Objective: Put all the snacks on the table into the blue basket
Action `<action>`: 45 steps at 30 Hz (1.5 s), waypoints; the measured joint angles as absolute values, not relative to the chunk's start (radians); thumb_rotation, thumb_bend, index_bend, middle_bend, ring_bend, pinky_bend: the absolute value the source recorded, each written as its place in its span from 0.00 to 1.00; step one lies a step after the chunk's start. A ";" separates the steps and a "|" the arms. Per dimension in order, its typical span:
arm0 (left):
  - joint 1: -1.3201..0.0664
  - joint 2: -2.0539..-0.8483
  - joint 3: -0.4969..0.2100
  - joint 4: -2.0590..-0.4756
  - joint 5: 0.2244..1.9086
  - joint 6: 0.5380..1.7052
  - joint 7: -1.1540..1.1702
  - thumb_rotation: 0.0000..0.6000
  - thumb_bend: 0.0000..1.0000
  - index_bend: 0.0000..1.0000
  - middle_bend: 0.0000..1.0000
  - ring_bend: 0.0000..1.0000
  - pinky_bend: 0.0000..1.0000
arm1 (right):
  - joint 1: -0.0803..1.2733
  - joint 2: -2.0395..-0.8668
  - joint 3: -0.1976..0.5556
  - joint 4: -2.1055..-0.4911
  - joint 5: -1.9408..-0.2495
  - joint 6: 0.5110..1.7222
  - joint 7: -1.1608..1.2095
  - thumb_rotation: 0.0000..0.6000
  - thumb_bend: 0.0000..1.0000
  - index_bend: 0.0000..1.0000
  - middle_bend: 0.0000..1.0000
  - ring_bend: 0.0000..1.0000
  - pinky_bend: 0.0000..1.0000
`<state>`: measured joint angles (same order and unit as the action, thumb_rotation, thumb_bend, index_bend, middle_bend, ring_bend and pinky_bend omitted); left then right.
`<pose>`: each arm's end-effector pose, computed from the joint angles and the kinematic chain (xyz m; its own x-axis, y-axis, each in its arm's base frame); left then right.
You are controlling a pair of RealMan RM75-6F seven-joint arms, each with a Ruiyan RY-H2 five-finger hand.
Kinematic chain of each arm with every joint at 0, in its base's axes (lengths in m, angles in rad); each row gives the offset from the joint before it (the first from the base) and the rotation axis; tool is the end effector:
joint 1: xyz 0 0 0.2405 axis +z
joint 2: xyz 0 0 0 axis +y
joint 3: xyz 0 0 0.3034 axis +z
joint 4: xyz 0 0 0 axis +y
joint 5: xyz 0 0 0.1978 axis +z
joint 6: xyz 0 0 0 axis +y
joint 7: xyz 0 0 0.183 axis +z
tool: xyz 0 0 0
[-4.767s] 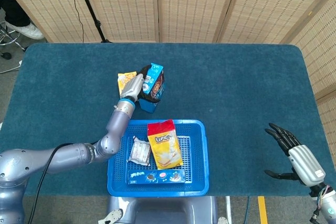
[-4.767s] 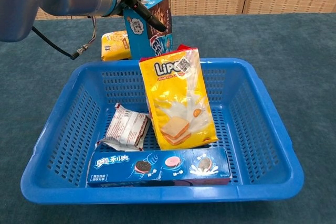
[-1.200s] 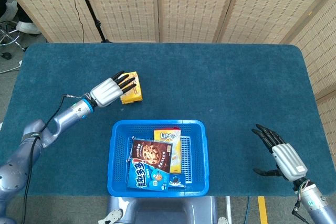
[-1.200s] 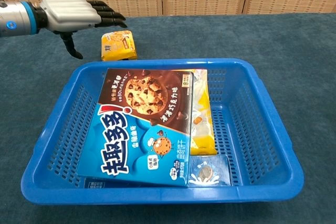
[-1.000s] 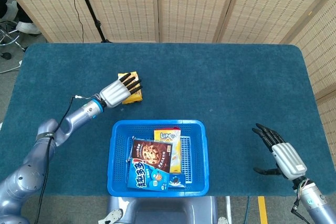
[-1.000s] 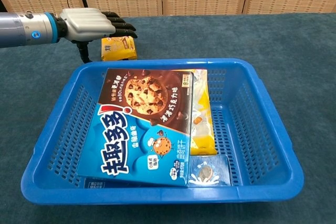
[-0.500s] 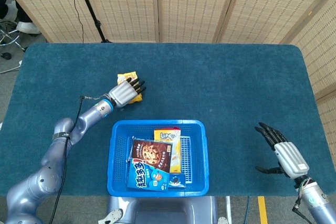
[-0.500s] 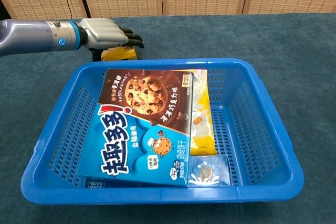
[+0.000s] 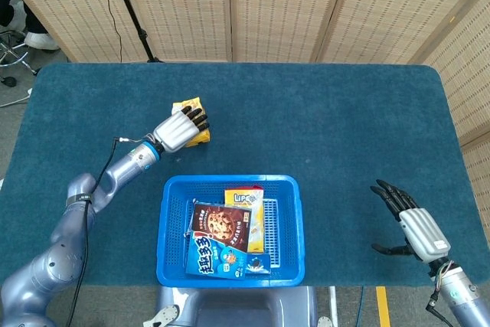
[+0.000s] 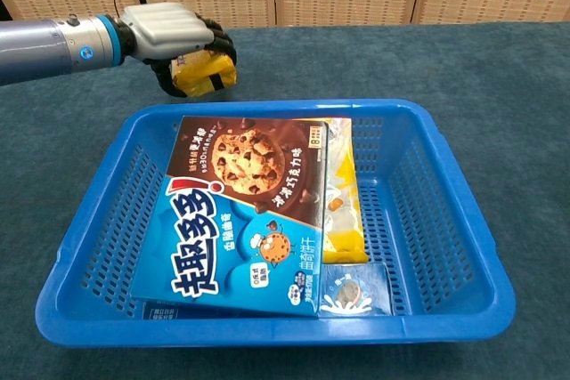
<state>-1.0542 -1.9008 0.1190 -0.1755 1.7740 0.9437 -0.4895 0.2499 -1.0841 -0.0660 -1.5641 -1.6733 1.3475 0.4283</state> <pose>-0.1471 0.5308 -0.0475 0.8046 -0.0917 0.5867 0.3783 -0.6825 -0.6254 -0.3188 -0.2479 0.1540 0.1384 -0.2754 0.9513 -0.9719 -0.2225 0.0770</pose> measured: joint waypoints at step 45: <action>-0.839 -1.378 0.211 -1.198 1.917 1.546 -0.650 1.00 0.43 0.60 0.54 0.57 0.70 | 0.241 -1.066 -0.074 -1.597 -1.690 1.355 0.405 1.00 0.00 0.00 0.00 0.00 0.09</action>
